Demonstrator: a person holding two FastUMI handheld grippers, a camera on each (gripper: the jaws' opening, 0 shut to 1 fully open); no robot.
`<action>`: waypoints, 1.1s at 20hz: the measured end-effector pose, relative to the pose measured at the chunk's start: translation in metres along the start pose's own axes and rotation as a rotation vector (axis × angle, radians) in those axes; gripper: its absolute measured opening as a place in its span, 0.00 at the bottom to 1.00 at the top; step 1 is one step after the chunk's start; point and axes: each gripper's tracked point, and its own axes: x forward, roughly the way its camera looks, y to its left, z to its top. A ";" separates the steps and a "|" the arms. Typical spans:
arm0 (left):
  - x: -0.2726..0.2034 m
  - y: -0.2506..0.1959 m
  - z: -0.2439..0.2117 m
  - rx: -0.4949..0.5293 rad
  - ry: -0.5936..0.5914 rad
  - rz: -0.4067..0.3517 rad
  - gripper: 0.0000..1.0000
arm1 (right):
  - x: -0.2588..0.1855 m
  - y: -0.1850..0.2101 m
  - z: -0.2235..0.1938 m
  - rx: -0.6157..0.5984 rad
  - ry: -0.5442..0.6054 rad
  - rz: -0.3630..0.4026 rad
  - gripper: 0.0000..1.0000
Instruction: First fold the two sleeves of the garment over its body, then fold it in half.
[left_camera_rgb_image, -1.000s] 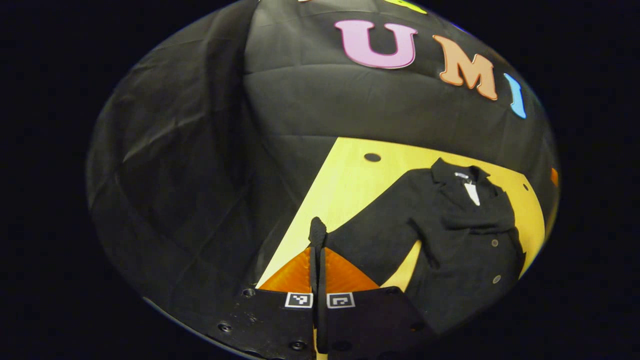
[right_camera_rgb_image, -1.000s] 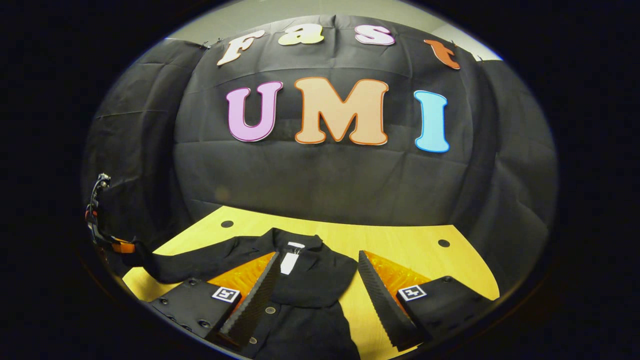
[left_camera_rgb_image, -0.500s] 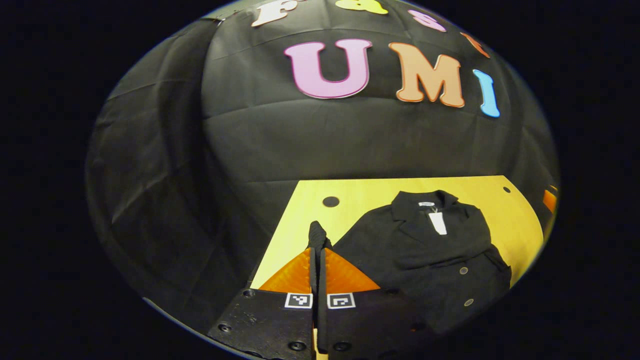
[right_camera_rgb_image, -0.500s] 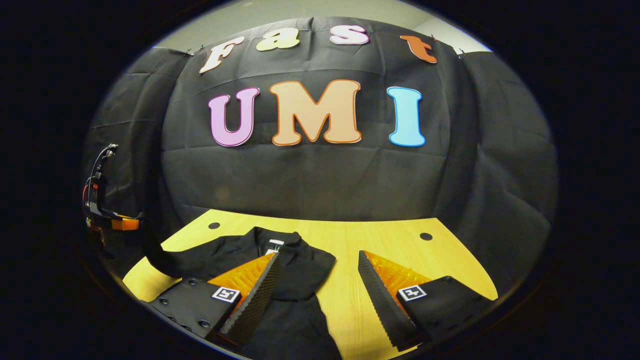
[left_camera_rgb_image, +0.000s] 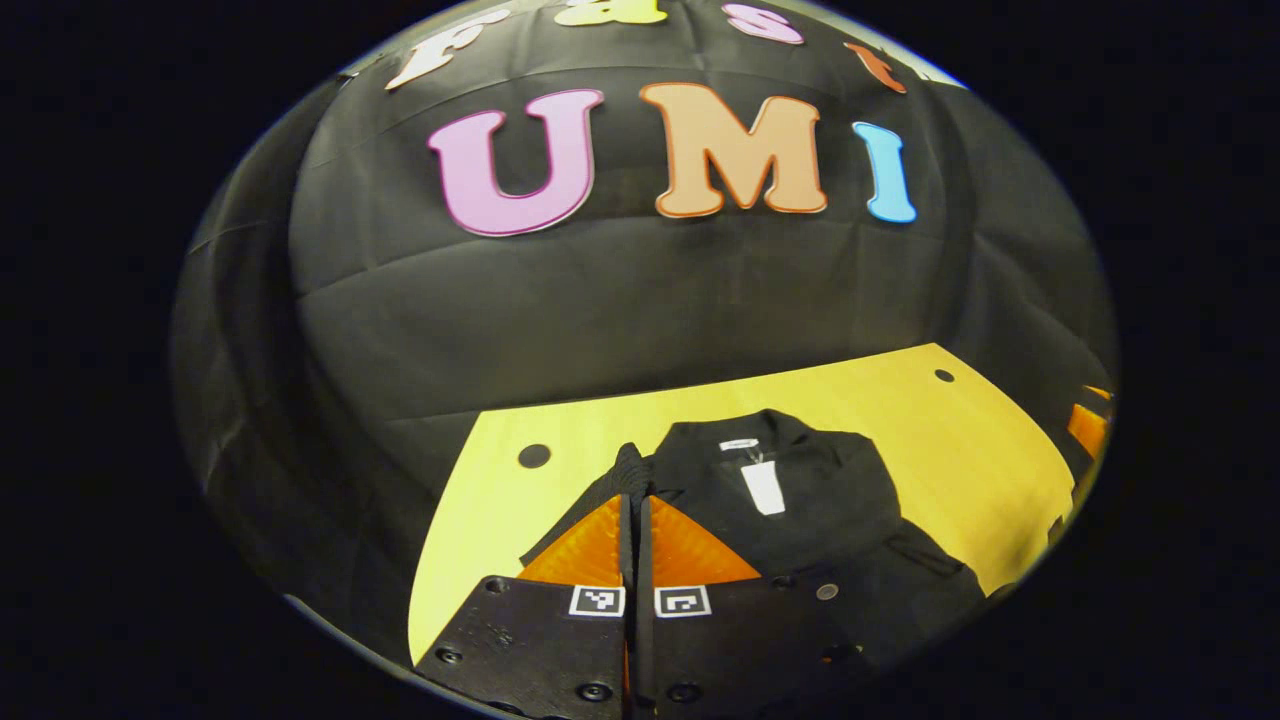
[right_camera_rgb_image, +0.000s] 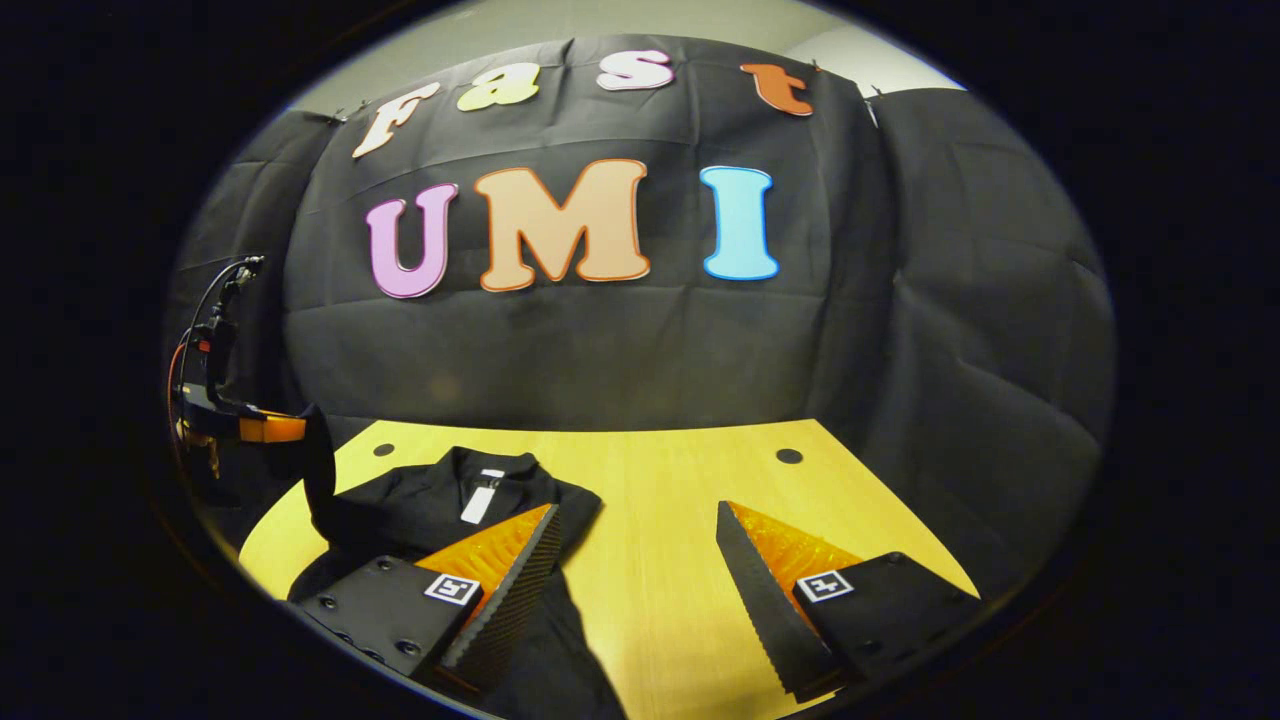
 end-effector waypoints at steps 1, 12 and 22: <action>0.005 -0.012 0.003 0.006 0.001 -0.016 0.00 | -0.003 -0.010 -0.003 0.008 0.002 -0.013 0.99; 0.050 -0.131 0.012 0.023 0.042 -0.178 0.00 | -0.039 -0.099 -0.020 0.084 0.003 -0.148 0.98; 0.048 -0.192 0.053 -0.007 -0.053 -0.246 0.87 | -0.058 -0.134 -0.033 0.113 -0.002 -0.169 0.98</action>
